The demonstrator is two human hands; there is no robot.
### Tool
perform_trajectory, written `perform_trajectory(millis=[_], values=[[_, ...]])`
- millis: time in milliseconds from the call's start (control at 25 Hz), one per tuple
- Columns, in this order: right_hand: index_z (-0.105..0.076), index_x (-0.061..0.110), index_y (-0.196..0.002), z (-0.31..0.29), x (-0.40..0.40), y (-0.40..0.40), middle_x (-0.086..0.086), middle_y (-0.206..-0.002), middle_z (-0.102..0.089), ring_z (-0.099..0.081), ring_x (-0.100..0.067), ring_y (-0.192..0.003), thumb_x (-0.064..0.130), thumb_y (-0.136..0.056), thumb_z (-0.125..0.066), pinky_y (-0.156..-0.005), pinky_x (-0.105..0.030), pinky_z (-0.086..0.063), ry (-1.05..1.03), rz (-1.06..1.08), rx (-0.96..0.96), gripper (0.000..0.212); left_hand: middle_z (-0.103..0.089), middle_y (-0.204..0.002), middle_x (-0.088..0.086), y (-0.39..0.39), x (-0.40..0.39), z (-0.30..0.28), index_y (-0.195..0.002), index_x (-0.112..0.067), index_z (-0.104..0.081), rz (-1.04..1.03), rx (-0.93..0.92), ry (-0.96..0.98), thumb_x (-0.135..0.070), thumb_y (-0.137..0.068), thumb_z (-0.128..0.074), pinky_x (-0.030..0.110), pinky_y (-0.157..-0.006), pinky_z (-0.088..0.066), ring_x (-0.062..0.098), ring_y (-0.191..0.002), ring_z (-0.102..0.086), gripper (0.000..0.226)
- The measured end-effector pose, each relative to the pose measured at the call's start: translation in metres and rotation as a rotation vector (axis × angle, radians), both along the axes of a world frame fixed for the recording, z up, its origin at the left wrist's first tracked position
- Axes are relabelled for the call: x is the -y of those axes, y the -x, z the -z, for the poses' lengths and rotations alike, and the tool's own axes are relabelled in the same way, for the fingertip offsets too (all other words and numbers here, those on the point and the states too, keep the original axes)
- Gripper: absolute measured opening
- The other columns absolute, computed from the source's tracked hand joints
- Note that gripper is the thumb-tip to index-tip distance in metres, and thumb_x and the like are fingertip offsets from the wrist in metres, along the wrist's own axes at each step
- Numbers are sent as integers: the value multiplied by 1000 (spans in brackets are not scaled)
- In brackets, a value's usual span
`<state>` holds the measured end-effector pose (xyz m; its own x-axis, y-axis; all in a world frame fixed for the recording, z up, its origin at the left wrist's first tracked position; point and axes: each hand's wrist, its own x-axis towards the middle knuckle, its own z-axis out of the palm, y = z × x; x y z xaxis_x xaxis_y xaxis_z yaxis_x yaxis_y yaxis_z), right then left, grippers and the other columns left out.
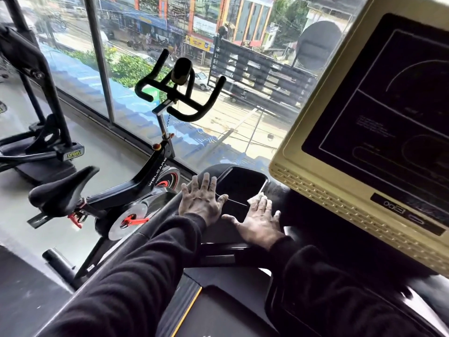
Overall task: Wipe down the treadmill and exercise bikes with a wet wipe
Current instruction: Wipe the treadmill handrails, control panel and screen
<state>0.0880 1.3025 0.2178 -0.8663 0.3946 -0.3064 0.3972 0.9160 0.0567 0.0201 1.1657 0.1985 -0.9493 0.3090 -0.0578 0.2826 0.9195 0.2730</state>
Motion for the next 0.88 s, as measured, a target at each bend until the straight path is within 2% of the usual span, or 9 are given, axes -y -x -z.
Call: perform_trajectory(millis=[200,440,520,600,680,760,840,880], values=[[2,5,-153,-10,-51,56,-14,-162,2,3,-31,-149,87,-78,-23,-117,-60,-2,72,164,-100,114,3,-166,-1,0,-1,0,-158,-23,-5,-6,4,11,-61,-100,-21,54,-120,-2,28,-152,2,71],[-1,-3,-152,9,-37,41,-21,-160,-6,-7,-35,-148,88,-77,-23,-117,-52,-5,-88,57,-98,119,4,-166,-1,0,-2,1,-158,-22,-3,-11,0,34,-61,-101,-20,56,-119,-1,29,-152,2,72],[-6,2,-153,-1,-45,54,-19,-160,-11,-10,-34,-148,89,-76,-27,-119,-51,-7,-76,94,-88,119,4,-166,-1,0,-2,2,-158,-22,-3,-14,1,37,-61,-101,-20,56,-119,-1,29,-152,2,72],[-10,8,-153,-11,-54,73,-15,-160,-16,-17,-32,-147,84,-79,-36,-119,-47,-14,-58,93,-71,109,4,-166,-1,-1,-3,2,-158,-22,-3,-14,2,36,-61,-101,-20,56,-119,0,29,-152,2,72],[-6,12,-154,-9,-51,90,-10,-161,-13,-16,-29,-148,73,-87,-41,-118,-45,-16,-54,-27,-64,97,3,-166,-1,-1,-4,3,-158,-22,-4,-18,-7,44,-61,-100,-20,56,-118,-1,29,-152,1,71],[1,16,-155,1,-32,106,-5,-163,4,3,-24,-150,54,-94,-44,-121,-49,-2,-4,-261,-75,85,3,-166,-1,2,-4,2,-158,-23,-3,-20,-8,59,-61,-100,-19,56,-118,-1,29,-152,1,71],[1,21,-156,6,-16,114,1,-164,8,10,-18,-150,38,-96,-47,-120,-50,7,62,-452,-88,79,5,-166,-1,4,-3,3,-158,-23,-1,-17,9,75,-61,-100,-18,56,-119,-2,29,-152,1,71],[-1,23,-156,5,-17,116,3,-164,6,10,-17,-150,36,-95,-50,-119,-50,8,80,-500,-93,80,5,-166,-1,4,-3,3,-158,-23,-1,-16,10,77,-61,-101,-18,55,-119,-2,29,-152,1,71]])
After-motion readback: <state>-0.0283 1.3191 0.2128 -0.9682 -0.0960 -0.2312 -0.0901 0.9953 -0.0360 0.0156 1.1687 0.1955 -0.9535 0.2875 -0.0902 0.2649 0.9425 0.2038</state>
